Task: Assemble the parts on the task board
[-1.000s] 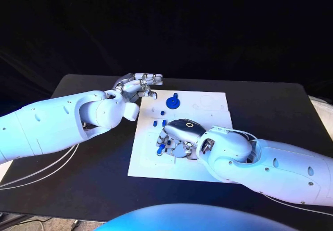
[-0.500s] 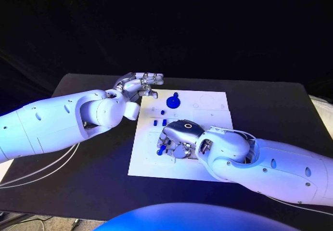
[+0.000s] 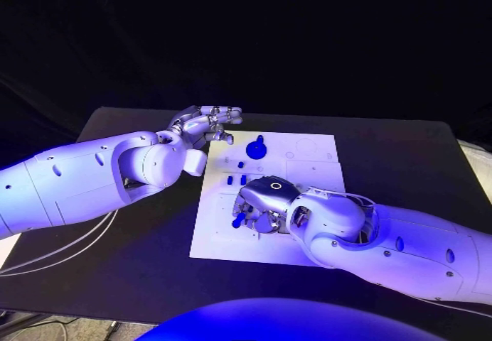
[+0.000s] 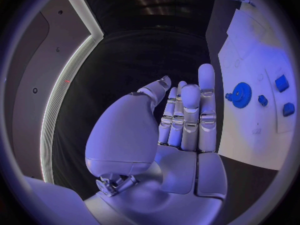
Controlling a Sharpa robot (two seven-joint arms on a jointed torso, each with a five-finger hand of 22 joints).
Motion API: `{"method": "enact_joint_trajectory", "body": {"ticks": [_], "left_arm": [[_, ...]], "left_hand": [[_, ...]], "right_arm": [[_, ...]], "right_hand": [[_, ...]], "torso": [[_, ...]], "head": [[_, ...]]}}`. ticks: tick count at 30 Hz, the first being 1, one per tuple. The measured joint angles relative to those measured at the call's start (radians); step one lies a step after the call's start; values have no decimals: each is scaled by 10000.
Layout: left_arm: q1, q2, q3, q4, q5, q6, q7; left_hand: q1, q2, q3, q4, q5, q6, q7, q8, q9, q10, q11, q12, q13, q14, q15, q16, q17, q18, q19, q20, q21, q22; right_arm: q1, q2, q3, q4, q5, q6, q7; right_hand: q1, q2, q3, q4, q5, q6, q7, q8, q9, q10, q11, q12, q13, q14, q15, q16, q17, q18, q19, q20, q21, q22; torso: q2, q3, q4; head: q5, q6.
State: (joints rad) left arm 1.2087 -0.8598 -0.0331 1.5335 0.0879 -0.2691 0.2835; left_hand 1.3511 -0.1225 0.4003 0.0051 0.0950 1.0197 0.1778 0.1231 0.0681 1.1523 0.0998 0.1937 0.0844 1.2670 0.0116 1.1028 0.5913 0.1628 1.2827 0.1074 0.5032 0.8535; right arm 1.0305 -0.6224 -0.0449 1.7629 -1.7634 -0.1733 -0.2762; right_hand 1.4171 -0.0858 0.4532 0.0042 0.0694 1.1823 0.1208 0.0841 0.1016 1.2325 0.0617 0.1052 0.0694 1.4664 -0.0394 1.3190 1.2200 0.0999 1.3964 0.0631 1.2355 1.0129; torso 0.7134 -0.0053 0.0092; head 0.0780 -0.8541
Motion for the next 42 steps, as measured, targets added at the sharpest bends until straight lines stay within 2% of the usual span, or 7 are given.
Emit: {"method": "enact_joint_trajectory", "body": {"ticks": [7,9,14,26,32,37,42], "left_arm": [[0,1,0,0,0,7,-3],[0,5,0,0,0,9,-4],[0,13,0,1,1,14,-6],[0,19,0,1,2,24,-8],[0,15,0,-7,2,26,-10],[0,9,0,-16,2,28,-12],[0,10,0,-20,2,30,-15]], "left_hand": [[0,0,0,0,0,0,0,0,0,0,0,0,0,0,0,0,0,-1,0,0,0,-3],[0,0,0,0,0,0,0,0,0,0,0,0,0,0,0,0,1,-1,0,0,0,-8],[0,0,0,0,0,0,0,0,0,0,0,0,0,0,0,0,0,-1,0,0,0,-8],[0,0,0,0,0,0,0,0,0,0,0,0,0,0,0,0,1,-2,0,0,0,-7],[0,0,0,0,0,0,0,0,0,-36,36,37,0,-14,14,0,1,-1,0,0,0,-7],[0,0,1,0,0,0,0,0,0,-36,36,37,0,-14,15,0,1,0,0,0,0,-7],[0,0,0,0,0,0,0,0,0,-36,36,37,0,-14,15,0,1,-1,0,0,0,-6]], "right_arm": [[-4,136,-1,-67,-80,128,-79],[-5,178,0,-99,-87,182,-95],[-11,211,-15,-182,-85,344,-154],[-25,144,-29,-233,42,347,-186],[-39,17,-30,-167,144,88,-140],[-54,-25,-30,-64,266,-161,-67],[-66,-32,-30,7,371,-296,-2]], "right_hand": [[-54,10,-3,0,-4,-19,-11,-16,10,1,-1,-28,0,0,73,0,-32,0,-35,35,0,-30],[-343,-47,-51,48,153,-148,76,-113,10,27,-33,-151,2,1,117,0,-61,0,-41,41,0,-55],[-871,-374,-270,207,353,-1028,342,-209,-236,-898,285,-418,-70,17,341,-61,-199,-1,-178,253,-155,-274],[-930,-594,-1038,161,232,-1843,453,-209,-343,-1957,449,-418,-70,-18,450,-62,-280,0,-179,395,-194,-380],[-928,-592,-1182,124,232,-1891,430,-209,-343,-1959,426,-245,-37,-18,450,-62,-281,1,-179,394,-195,-378],[-757,-421,-1208,98,232,-1785,326,-209,-322,-1182,301,142,7,-18,450,-62,-281,1,-179,394,-194,-322],[-758,-422,-1208,98,293,-1741,284,-209,-322,-628,162,294,28,1,354,-62,-260,0,-122,337,-152,-249]], "torso": [[-1,-7,-6],[-2,-12,-7],[-7,-12,-12],[-6,0,-11],[2,6,-12],[6,10,-11],[6,9,-2]], "head": [[4,-12],[3,-12],[-11,-8],[-33,28],[-33,30],[-33,24],[-33,6]]}}
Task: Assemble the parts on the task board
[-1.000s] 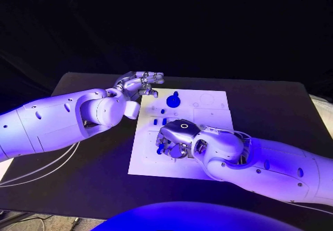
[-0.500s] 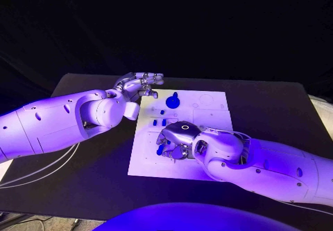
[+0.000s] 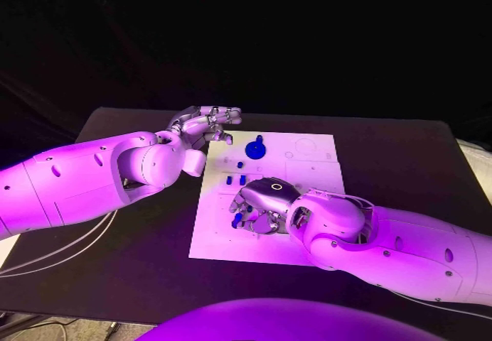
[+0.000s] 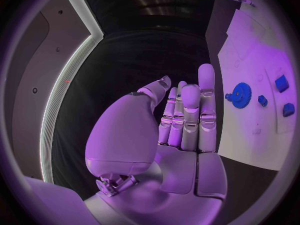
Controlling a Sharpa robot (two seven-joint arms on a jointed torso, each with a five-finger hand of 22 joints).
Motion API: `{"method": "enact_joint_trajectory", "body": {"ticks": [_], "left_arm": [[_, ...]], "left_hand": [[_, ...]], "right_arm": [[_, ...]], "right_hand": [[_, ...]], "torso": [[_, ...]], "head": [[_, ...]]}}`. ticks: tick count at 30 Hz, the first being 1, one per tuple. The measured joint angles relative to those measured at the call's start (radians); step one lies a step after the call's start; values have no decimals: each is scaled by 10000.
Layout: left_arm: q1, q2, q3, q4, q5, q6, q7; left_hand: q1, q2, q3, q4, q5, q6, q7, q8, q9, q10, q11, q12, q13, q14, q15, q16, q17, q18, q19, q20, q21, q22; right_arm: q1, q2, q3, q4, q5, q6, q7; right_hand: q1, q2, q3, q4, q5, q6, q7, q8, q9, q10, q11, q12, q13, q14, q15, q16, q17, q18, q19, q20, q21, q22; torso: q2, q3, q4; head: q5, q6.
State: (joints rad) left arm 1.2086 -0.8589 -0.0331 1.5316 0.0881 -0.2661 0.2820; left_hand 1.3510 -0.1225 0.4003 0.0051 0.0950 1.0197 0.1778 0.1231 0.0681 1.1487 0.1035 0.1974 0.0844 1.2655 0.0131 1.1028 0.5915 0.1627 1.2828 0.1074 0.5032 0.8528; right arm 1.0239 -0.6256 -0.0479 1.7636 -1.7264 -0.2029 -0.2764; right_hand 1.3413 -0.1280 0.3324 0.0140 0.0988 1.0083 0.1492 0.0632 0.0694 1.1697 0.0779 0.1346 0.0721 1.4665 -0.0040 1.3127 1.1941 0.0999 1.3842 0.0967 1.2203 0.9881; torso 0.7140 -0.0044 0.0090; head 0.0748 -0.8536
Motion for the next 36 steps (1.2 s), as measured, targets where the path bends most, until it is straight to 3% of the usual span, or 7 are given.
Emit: {"method": "enact_joint_trajectory", "body": {"ticks": [17,24,31,35,36], "left_arm": [[0,-8,0,-12,0,5,-24],[0,-1,0,-34,0,5,-34],[-1,1,0,-74,0,7,-48],[-3,2,-2,-100,0,8,-56],[-3,2,-3,-102,0,9,-57]], "left_hand": [[54,54,0,0,0,0,0,0,0,-36,-36,0,0,-1,1,0,-21,-1,0,0,0,-11],[54,54,0,0,0,0,0,0,0,-36,-36,0,0,-1,1,0,-20,1,0,0,0,-10],[54,54,-30,-4,0,0,0,0,0,-35,-37,0,0,-2,2,0,-20,0,0,0,0,-10],[54,54,-56,0,0,0,0,0,1,-35,-37,0,0,-2,2,0,-28,0,0,0,0,-9],[54,54,-56,0,0,0,0,0,1,-35,-37,0,0,-2,1,0,-28,0,0,0,0,-9]], "right_arm": [[-28,4,0,133,253,-155,140],[-30,-85,1,131,279,-176,103],[0,-677,51,492,260,-505,40],[195,-1288,172,934,401,-945,46],[274,-1504,198,1066,542,-1091,57]], "right_hand": [[53,53,60,-1,39,49,-49,0,-2,256,-77,24,-21,0,-71,42,21,0,36,-36,3,44],[-54,-53,-15,67,-39,-273,90,0,-25,-539,154,-483,-92,-7,4,41,-75,0,36,-36,1,-84],[-14,-92,-532,30,-105,-481,225,1,-24,-1651,363,-632,-95,-18,136,-78,-312,0,-133,132,-256,-452],[-14,-92,-1148,320,-388,-698,265,1,-24,-1951,375,-568,-64,0,185,-116,-424,1,-147,146,-319,-573],[-14,-92,-1222,394,-388,-697,264,1,-18,-1801,353,-423,-31,0,185,-116,-427,90,-147,146,-319,-573]], "torso": [[-5,-9,1],[-7,-3,-7],[-17,4,-26],[-17,9,-41],[-17,10,-44]], "head": [[33,-48],[33,-38],[-71,12],[-163,78],[-183,90]]}}
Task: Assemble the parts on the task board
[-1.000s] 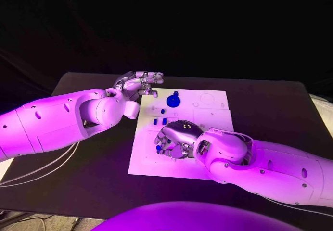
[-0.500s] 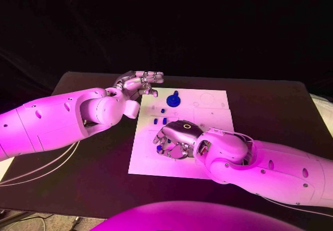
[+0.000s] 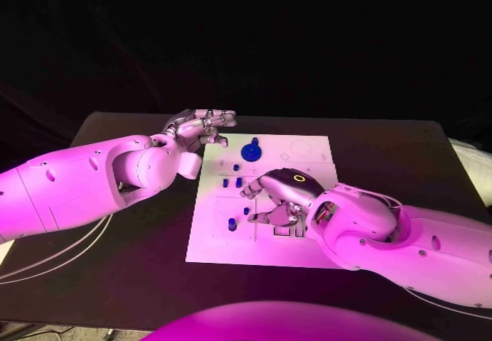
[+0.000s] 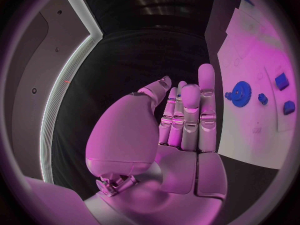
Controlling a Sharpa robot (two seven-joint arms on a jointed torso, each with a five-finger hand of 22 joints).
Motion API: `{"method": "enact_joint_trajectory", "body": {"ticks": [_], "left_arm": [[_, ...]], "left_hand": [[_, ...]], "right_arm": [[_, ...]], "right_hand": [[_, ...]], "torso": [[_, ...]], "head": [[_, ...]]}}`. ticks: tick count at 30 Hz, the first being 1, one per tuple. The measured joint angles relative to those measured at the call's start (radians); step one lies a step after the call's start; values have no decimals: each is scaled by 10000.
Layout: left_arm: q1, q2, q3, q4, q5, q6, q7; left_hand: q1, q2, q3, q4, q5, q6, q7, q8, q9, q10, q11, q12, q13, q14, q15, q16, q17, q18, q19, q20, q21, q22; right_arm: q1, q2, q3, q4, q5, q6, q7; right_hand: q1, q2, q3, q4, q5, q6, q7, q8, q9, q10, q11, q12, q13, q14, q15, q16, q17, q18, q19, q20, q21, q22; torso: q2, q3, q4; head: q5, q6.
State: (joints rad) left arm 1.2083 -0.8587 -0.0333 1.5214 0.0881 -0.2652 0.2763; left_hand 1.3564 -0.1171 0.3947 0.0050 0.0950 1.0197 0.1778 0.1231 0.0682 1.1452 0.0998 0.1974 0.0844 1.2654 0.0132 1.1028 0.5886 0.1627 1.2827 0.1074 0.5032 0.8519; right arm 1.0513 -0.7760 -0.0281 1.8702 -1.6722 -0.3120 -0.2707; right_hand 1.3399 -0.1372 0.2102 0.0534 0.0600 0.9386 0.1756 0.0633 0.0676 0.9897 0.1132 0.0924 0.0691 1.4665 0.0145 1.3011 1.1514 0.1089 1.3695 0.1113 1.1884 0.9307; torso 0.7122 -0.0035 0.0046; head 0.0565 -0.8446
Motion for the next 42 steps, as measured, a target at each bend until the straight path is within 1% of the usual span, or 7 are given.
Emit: {"method": "enact_joint_trajectory", "body": {"ticks": [5,7,11,13,15,23,42], "left_arm": [[-15,-6,-23,0,0,-1,-1],[-33,-20,-37,2,-8,-7,5],[-50,-36,-46,4,-27,-36,59],[-62,-37,-47,25,-38,-81,139],[-87,-44,-47,57,-51,-152,249],[-186,-62,-50,132,-104,-383,616],[-253,-80,-49,147,-147,-498,862]], "left_hand": [[0,0,0,0,0,0,0,0,0,0,0,0,0,0,0,0,0,0,0,0,0,0],[0,0,0,0,0,0,0,0,0,0,0,19,0,0,0,0,0,1,0,0,0,-3],[0,0,0,0,0,0,0,46,0,0,0,69,0,0,0,0,1,0,0,0,0,-9],[84,84,-41,-41,0,0,0,121,14,19,-18,181,13,0,1,0,27,0,0,0,0,-9],[93,93,-42,-41,0,38,-38,160,29,102,-102,296,58,0,0,0,44,0,0,0,0,-17],[93,93,-99,-37,0,53,-53,181,29,111,-111,312,65,0,0,0,44,0,0,0,0,-19],[93,93,-139,2,0,53,-53,181,27,110,-109,350,73,-21,-21,0,8,0,0,0,-37,-28]], "right_arm": [[409,-1161,47,565,984,-474,18],[628,-1830,67,790,1539,-586,-28],[825,-2794,53,1050,2344,-572,-288],[855,-3119,-19,1118,2599,-443,-541],[847,-3331,-96,1171,2711,-247,-836],[497,-3567,-233,1101,2479,289,-2110],[15,-2844,-252,759,1723,691,-3103]], "right_hand": [[-140,362,-157,218,200,223,-36,0,23,1334,-82,791,245,0,0,69,130,69,-13,-28,-13,32],[-160,400,-211,273,236,392,-97,84,54,1984,-168,1232,456,-14,-105,571,852,68,265,-114,515,831],[-159,398,-370,366,890,848,-448,341,135,3696,-701,2886,1639,-4,-482,1076,1502,-102,655,-437,1270,1954],[-161,395,-659,379,1026,1034,-596,527,167,4459,-880,7055,6766,1,-620,1509,1565,-329,877,-577,1774,2727],[-386,463,-881,493,1067,1065,-639,725,218,4453,-929,10493,9828,0,-619,1789,1568,-328,919,-596,2065,3168],[-982,739,-1500,1229,1845,973,-585,1105,336,4299,-815,11617,9858,1,-606,2044,1567,-327,955,-560,2292,3546],[-1068,698,-2128,1605,2056,851,-565,1322,466,4281,-796,11848,9858,1,-606,2174,1565,-326,951,-557,2391,3690]], "torso": [[-11,-5,-11],[-27,-6,-30],[-60,-18,-97],[-72,-21,-129],[-80,-24,-159],[-115,-17,-301],[-119,-31,-319]], "head": [[-110,53],[-173,73],[-340,101],[-426,116],[-470,121],[-541,148],[-548,189]]}}
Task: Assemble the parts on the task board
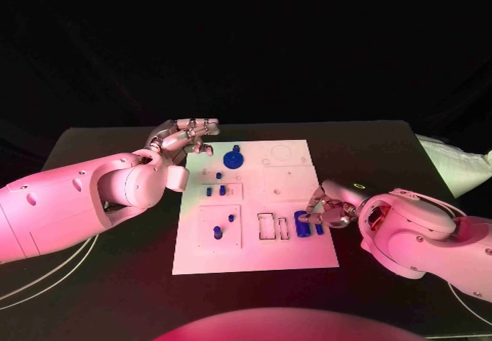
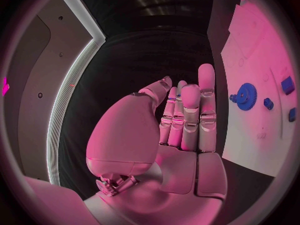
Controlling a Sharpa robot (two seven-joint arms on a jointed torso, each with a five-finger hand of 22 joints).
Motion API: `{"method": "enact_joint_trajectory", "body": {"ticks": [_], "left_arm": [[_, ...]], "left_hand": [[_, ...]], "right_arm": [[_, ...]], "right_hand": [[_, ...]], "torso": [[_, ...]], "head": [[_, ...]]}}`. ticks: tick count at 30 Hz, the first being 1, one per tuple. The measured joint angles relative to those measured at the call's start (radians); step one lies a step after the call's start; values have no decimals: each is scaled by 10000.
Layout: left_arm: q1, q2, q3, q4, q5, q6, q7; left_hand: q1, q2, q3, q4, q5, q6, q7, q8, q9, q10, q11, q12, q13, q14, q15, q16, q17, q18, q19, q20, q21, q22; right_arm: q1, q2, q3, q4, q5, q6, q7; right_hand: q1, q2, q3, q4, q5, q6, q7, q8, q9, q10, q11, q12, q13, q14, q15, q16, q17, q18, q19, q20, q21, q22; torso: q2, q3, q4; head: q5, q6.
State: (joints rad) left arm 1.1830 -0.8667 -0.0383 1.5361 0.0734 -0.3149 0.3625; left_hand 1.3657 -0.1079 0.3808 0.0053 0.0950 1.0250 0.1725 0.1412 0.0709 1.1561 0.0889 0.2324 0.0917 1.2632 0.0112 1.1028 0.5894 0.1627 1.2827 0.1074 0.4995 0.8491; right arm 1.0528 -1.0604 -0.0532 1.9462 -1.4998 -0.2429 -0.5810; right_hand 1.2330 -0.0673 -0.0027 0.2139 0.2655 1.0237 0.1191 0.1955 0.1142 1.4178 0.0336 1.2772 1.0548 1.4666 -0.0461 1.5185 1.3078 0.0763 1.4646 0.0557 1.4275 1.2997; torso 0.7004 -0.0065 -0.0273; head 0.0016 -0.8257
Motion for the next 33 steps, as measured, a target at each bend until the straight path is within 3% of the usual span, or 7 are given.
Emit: {"method": "enact_joint_trajectory", "body": {"ticks": [10,13,23,27,33], "left_arm": [[-4,-33,0,2,-6,16,-22],[-5,-46,0,2,-8,22,-35],[-7,-67,0,-1,-12,61,-105],[-9,-77,0,-1,-13,94,-142],[-13,-81,0,-1,-15,136,-188]], "left_hand": [[0,0,0,0,0,0,0,0,0,0,0,0,-1,-8,-8,0,1,0,0,0,0,-2],[0,0,0,0,0,0,0,0,-1,-1,1,39,-1,-8,-8,0,-23,0,0,0,0,-2],[0,0,-26,27,0,0,0,0,-2,-1,1,39,-2,-7,-6,0,-37,1,0,0,0,-1],[0,0,-26,27,0,0,0,0,-2,-1,1,39,-3,-4,-3,0,-68,0,0,0,0,-13],[0,0,-26,27,0,0,0,0,-2,-1,1,39,-3,-1,0,0,-68,0,0,0,0,-13]], "right_arm": [[-151,369,4,-270,-159,414,-92],[-185,486,15,-353,-233,503,-114],[-295,772,81,-469,-467,525,-122],[-329,780,76,-458,-518,379,-118],[-404,594,28,-244,-373,-250,-117]], "right_hand": [[0,0,-139,82,53,80,-80,55,86,-3,2,263,-1,0,0,-1,-1,1,-1,1,0,20],[1,-1,-212,100,53,81,-80,59,118,-13,13,1110,2312,-1,-2,-1,-2,2,-1,1,0,19],[199,48,-375,-12,-5,163,-123,177,244,-24,3,1071,2533,0,-2,-1,-3,2,-2,1,-1,37],[458,266,-270,-118,114,446,-219,252,330,85,-104,1071,2533,0,-2,37,-3,-153,-2,1,53,78],[534,471,-257,-112,582,600,-280,371,356,147,-259,1109,2532,-15,-142,37,-4,-154,15,-92,54,67]], "torso": [[2,0,8],[1,-2,7],[1,0,4],[-1,-6,-5],[-5,-3,-7]], "head": [[20,-55],[41,-61],[97,-89],[115,-95],[124,-88]]}}
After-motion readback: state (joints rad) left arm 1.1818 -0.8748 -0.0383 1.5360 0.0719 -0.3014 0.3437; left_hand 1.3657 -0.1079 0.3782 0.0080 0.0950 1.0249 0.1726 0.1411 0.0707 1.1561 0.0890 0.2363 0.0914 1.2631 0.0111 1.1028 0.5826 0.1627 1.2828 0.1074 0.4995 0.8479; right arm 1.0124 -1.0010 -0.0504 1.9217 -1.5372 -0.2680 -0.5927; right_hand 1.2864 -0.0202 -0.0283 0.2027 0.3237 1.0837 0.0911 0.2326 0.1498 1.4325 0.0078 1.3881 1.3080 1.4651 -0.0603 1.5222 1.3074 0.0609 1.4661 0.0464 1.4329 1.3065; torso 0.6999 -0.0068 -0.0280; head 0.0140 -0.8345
